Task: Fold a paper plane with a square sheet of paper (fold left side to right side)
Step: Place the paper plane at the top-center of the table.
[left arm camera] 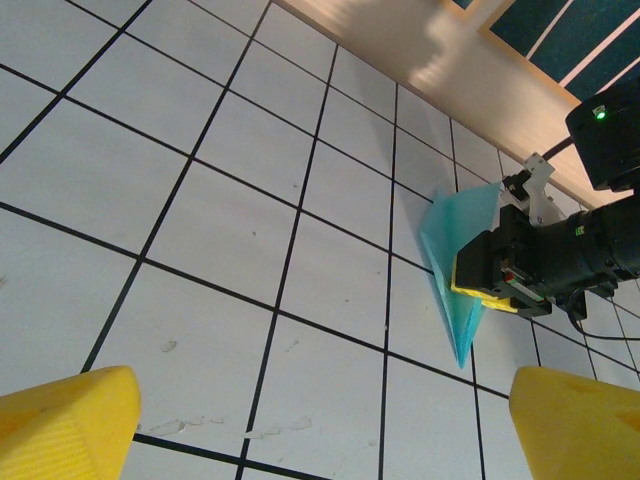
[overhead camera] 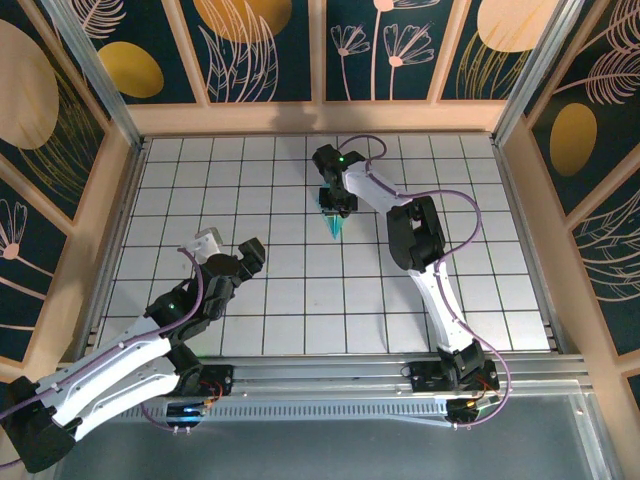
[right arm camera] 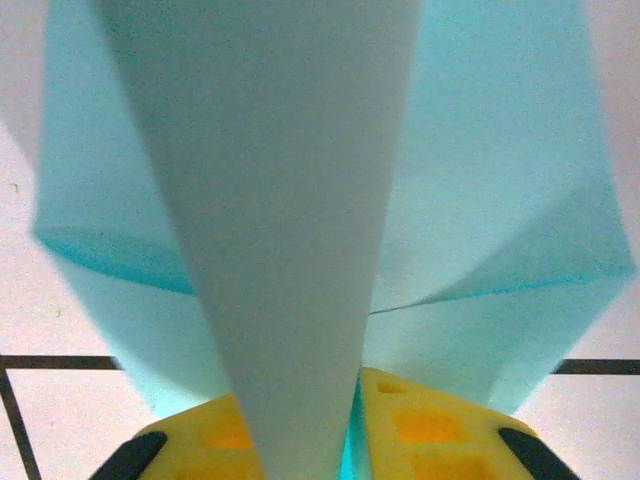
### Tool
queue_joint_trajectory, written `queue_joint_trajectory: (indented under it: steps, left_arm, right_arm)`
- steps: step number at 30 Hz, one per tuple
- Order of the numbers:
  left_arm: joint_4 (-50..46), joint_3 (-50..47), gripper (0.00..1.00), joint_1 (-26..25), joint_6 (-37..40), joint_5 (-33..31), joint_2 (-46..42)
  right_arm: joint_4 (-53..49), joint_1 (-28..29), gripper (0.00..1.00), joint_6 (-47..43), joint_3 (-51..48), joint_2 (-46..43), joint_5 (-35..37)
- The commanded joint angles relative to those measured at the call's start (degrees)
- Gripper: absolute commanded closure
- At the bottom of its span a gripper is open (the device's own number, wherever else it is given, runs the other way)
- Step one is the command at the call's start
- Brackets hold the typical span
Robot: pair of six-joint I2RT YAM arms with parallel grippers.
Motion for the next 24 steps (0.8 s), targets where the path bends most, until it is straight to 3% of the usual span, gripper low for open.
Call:
queue_joint_trajectory:
  steps: [1,8,24]
  left_arm:
    - [1.22,0.47,0.05,0.25,0.15,-0.28,0.32]
    - [0.49,0.97,0.05,0.20,0.49,-0.52,0.24]
    - [-4.16,7.14,0.01,0.28,2.77,-1.48,0.16]
  right_arm:
    - [-2.57,-0.43,0.75,-0.34,0.34,1.31,1.04]
    - [-2.75,-0.43,0.63,0.09,-0.19,0.72,1.77]
    - [-2.34,-0.17,0.63,-0.25,-1.03,-3.35,1.69]
